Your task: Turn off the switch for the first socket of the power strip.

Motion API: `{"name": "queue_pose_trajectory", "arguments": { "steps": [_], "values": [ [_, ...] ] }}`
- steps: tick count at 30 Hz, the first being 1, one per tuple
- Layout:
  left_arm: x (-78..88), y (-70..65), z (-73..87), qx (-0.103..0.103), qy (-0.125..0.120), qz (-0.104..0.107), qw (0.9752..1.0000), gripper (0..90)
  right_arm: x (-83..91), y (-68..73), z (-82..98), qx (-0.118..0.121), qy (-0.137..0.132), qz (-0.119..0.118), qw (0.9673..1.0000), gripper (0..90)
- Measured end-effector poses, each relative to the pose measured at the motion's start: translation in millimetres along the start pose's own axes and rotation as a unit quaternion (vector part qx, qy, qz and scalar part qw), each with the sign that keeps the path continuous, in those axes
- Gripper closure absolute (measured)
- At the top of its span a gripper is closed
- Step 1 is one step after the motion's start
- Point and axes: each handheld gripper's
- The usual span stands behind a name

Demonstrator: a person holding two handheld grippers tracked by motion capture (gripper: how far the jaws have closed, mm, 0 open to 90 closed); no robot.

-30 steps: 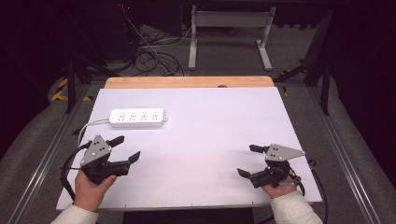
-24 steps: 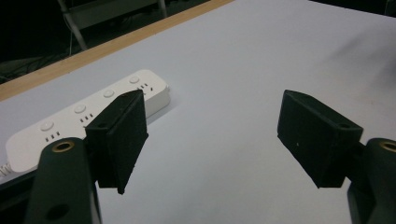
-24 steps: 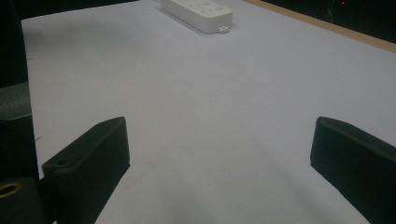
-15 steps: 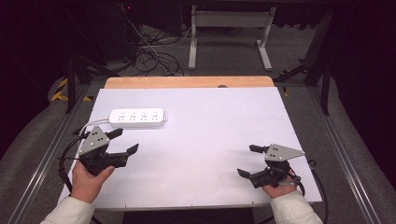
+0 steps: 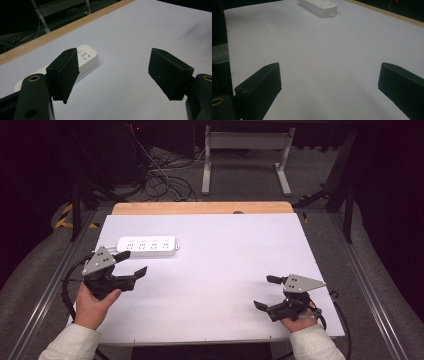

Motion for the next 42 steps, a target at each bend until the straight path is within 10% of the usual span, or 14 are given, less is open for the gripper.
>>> {"name": "queue_pose_trajectory", "arguments": {
  "steps": [14, 26, 42],
  "values": [
    [-3.1, 11.6, -10.6, -0.007, 0.023, -0.018, 0.9995, 34.4, 0.0, -0.1, 0.0, 0.0, -0.001, -0.004, 1.0, 5.2],
    [-10.3, 23.5, -23.6, -0.005, 0.064, -0.054, 0.9965, 69.3, -0.5, 0.0, 0.0, 0.001, -0.002, -0.007, 1.0, 5.2],
    [-25.5, 43.0, -35.6, 0.02, 0.118, -0.027, 0.9925, 89.5, -1.2, -0.3, 0.3, -0.001, -0.001, -0.009, 1.0, 5.2]
  ]
}}
Point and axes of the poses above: each handheld gripper's, and its own axes: x roughly backward along the jaws, z roughly out of its underside, y roughly to its left, and after that the axes turned 3 degrees about x, right-handed
